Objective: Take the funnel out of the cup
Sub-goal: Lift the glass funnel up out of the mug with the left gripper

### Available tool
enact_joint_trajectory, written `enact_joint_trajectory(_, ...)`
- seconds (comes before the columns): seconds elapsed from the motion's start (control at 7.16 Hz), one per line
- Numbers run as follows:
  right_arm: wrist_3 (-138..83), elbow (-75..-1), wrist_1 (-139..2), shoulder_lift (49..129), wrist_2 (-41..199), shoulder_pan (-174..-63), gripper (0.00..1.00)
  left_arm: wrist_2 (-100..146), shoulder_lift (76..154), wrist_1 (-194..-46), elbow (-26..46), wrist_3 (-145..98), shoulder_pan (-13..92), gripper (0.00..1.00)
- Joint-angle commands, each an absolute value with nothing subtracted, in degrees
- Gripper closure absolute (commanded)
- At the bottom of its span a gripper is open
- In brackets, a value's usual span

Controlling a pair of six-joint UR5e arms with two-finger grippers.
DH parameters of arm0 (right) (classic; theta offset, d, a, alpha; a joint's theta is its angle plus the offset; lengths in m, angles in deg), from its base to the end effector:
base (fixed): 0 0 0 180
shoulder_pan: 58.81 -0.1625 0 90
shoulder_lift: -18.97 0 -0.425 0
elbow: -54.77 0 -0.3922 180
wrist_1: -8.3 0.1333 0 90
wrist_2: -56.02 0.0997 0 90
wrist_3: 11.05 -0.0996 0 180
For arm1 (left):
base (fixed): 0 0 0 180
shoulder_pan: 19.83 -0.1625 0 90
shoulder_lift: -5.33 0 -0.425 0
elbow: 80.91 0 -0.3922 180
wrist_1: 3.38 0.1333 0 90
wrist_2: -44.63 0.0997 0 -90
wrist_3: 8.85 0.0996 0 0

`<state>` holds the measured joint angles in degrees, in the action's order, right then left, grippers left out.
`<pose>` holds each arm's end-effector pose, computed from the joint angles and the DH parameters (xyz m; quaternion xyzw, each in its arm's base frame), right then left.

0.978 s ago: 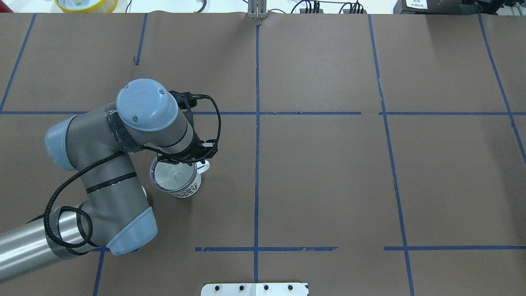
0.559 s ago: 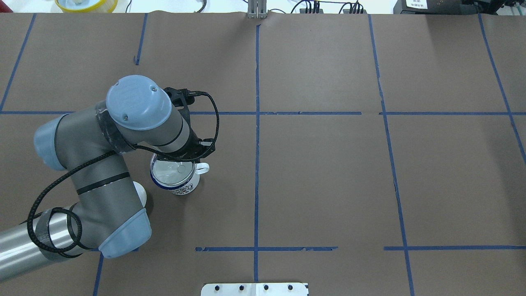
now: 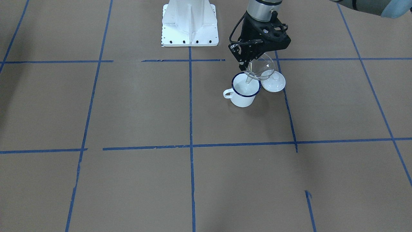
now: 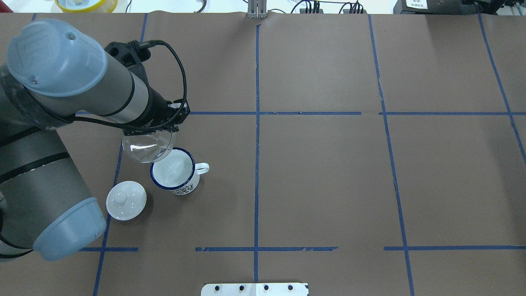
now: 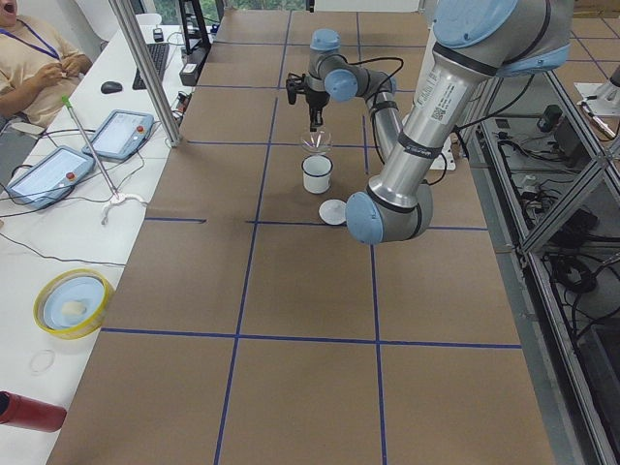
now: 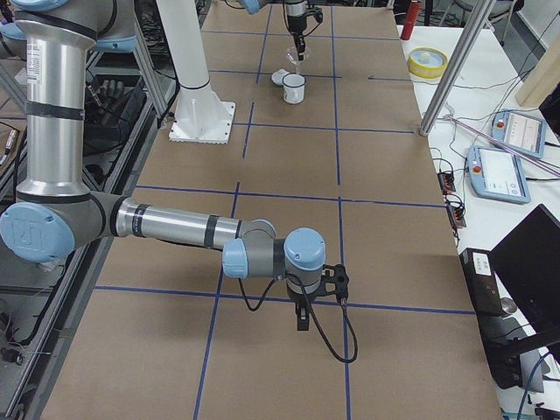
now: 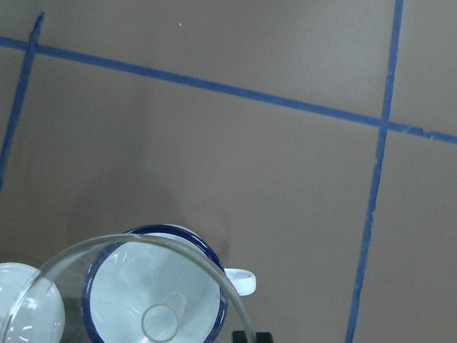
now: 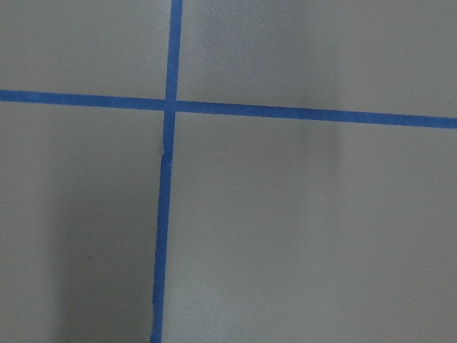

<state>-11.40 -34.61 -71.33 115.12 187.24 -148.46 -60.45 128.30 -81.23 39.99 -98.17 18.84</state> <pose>0.0649 -0.4485 0.6998 0.0273 -0.3520 -0.0111 0.9355 0.3555 -0.4220 0.1483 0.0344 0.4469 -0.2362 0.8621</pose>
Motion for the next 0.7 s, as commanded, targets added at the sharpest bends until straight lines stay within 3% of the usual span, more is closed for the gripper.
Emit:
enact_joint_trajectory(0.0, -11.4, -34.6, -71.3, 115.1, 187.2, -148.5, 0.0, -45.4, 127.9, -102.2, 29.0, -124.6, 19.8, 1.0)
enact_joint_trajectory(0.28, -11.4, -34.6, -71.3, 115.1, 187.2, -148.5, 0.0, -33.2, 128.0, -122.6, 14.4, -138.3, 19.4, 1.0)
enact_joint_trajectory(0.56, -11.4, -34.6, -71.3, 115.1, 187.2, -148.5, 0.0, -23.6, 131.9, -131.9, -2.8, -143.9, 18.9, 1.0)
